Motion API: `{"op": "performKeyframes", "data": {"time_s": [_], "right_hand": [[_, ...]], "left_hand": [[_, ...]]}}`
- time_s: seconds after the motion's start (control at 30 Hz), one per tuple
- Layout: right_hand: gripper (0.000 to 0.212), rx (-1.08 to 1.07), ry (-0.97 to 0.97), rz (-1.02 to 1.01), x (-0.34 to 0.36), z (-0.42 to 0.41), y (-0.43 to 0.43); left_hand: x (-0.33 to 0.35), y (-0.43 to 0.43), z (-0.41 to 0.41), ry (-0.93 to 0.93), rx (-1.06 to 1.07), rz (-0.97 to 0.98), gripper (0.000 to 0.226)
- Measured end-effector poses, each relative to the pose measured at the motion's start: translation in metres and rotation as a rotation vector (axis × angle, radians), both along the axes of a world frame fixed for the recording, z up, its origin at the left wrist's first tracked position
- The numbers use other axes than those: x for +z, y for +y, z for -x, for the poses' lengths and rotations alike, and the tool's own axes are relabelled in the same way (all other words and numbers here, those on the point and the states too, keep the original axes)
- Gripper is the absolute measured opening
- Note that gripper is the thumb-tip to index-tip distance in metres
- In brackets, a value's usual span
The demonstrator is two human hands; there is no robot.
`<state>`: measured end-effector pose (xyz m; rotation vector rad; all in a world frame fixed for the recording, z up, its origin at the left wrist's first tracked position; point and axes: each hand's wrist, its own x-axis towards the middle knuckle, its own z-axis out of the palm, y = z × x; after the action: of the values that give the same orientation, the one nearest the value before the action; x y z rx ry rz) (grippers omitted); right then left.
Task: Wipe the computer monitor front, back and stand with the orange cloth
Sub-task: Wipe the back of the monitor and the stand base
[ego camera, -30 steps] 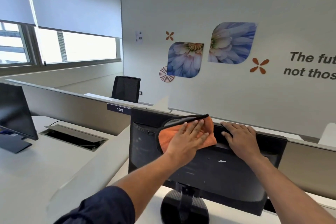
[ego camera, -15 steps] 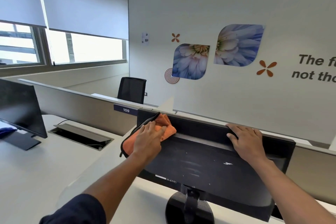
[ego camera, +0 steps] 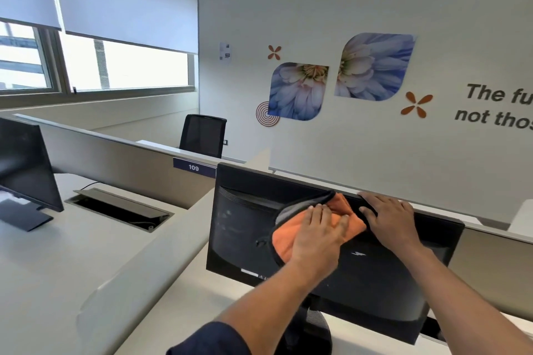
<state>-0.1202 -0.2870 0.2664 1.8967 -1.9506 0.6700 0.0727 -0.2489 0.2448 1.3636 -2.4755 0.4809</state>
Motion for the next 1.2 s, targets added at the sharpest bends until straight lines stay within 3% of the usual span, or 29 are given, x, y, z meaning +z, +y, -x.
{"op": "performKeyframes", "data": {"time_s": [0.17,0.3,0.43,0.57,0.77,1.03,1.2], "right_hand": [[0.055,0.039,0.011,0.036,0.001,-0.009,-0.001],[0.043,0.035,-0.008,-0.011,0.002,-0.001,0.003],[0.048,0.042,-0.005,0.009,0.004,-0.008,0.002],[0.035,0.014,0.004,-0.005,0.008,-0.019,-0.003],[0.036,-0.010,-0.018,0.018,0.006,-0.023,-0.003],[0.032,-0.028,-0.080,0.009,0.000,-0.008,0.004],[0.030,0.002,-0.059,0.065,0.000,-0.016,0.004]], "left_hand": [[0.001,-0.011,-0.041,0.021,-0.031,0.034,0.077],[0.001,-0.029,-0.092,0.019,0.078,0.036,0.078],[-0.001,-0.045,-0.148,0.082,0.216,-0.018,0.081],[-0.002,-0.059,-0.189,0.282,0.380,-0.177,0.087],[-0.002,-0.072,-0.167,0.698,0.458,-0.396,0.094],[0.009,-0.077,-0.125,0.980,0.415,-0.300,0.087],[-0.028,-0.081,-0.144,1.070,0.372,-0.190,0.095]]}}
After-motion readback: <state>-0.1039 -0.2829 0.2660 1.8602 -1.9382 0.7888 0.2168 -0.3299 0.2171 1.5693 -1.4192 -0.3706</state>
